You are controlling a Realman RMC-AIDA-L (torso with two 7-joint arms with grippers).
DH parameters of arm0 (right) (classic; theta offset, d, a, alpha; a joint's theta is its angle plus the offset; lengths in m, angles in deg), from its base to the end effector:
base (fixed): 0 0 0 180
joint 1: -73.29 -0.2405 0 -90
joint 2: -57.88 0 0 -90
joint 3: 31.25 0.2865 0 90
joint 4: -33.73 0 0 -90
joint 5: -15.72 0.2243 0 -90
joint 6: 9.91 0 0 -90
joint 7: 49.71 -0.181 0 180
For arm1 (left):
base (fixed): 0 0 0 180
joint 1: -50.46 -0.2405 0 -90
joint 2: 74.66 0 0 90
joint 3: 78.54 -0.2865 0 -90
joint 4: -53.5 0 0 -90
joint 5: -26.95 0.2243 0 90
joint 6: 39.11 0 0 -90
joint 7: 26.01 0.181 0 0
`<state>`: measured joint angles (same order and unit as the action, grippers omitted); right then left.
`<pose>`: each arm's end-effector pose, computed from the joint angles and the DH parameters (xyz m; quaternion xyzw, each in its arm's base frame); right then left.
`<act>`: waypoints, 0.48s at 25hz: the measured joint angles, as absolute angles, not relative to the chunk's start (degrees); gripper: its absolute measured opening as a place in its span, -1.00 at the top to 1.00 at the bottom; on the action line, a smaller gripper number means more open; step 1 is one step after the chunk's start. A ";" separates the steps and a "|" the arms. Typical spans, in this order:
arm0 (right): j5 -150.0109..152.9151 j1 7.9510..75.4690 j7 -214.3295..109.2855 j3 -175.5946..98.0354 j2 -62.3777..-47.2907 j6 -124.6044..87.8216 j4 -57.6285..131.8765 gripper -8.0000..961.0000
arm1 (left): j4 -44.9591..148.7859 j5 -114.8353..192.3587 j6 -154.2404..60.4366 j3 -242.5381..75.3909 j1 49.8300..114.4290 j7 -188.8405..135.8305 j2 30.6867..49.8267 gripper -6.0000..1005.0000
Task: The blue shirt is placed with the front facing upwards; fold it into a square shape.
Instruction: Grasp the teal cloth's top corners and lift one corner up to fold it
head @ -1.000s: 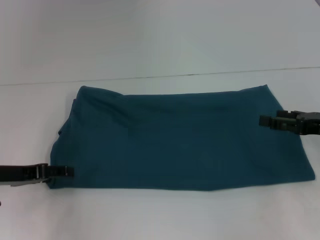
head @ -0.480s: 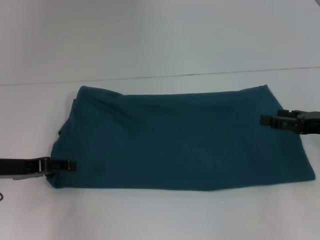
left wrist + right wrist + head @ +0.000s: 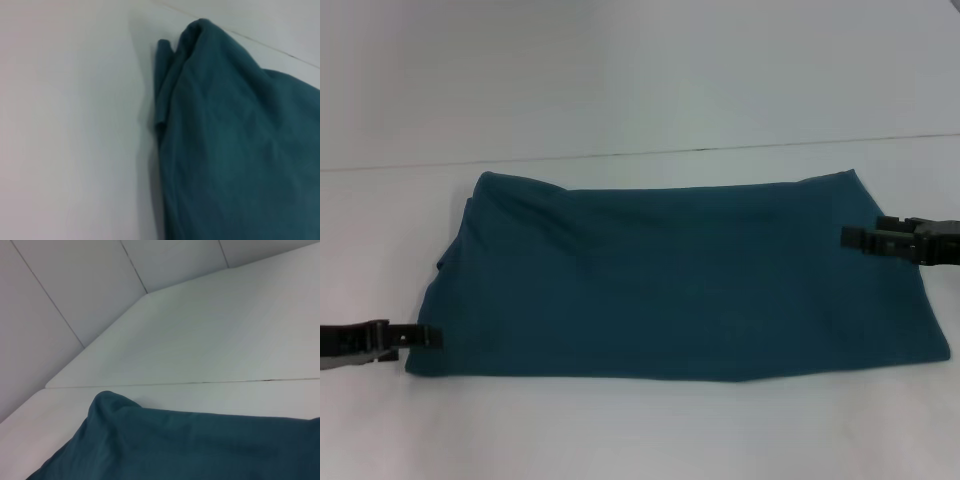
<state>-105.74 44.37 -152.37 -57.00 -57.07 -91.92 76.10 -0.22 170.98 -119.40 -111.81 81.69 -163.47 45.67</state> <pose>0.3447 0.3969 0.0359 -0.8341 0.4282 0.2383 0.2531 -0.3476 0.3902 -0.0021 -0.7538 -0.6146 -0.0868 0.2158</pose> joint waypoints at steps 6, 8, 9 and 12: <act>-105.75 44.43 -152.38 -56.83 -56.67 -91.91 76.10 -0.94 | -0.16 173.47 -121.30 -111.99 81.91 -164.69 45.66 -0.53; -105.74 44.45 -152.41 -56.63 -56.60 -91.95 76.10 -0.94 | 0.12 173.72 -121.65 -112.10 82.07 -164.73 45.66 -0.53; -105.75 44.44 -152.42 -56.58 -56.57 -91.98 76.09 -0.94 | 0.21 173.72 -121.74 -112.17 82.18 -164.73 45.66 -0.53; -105.74 44.39 -152.44 -56.56 -56.54 -91.99 76.09 -0.94 | 0.77 173.75 -121.80 -112.38 82.64 -164.74 45.65 -0.53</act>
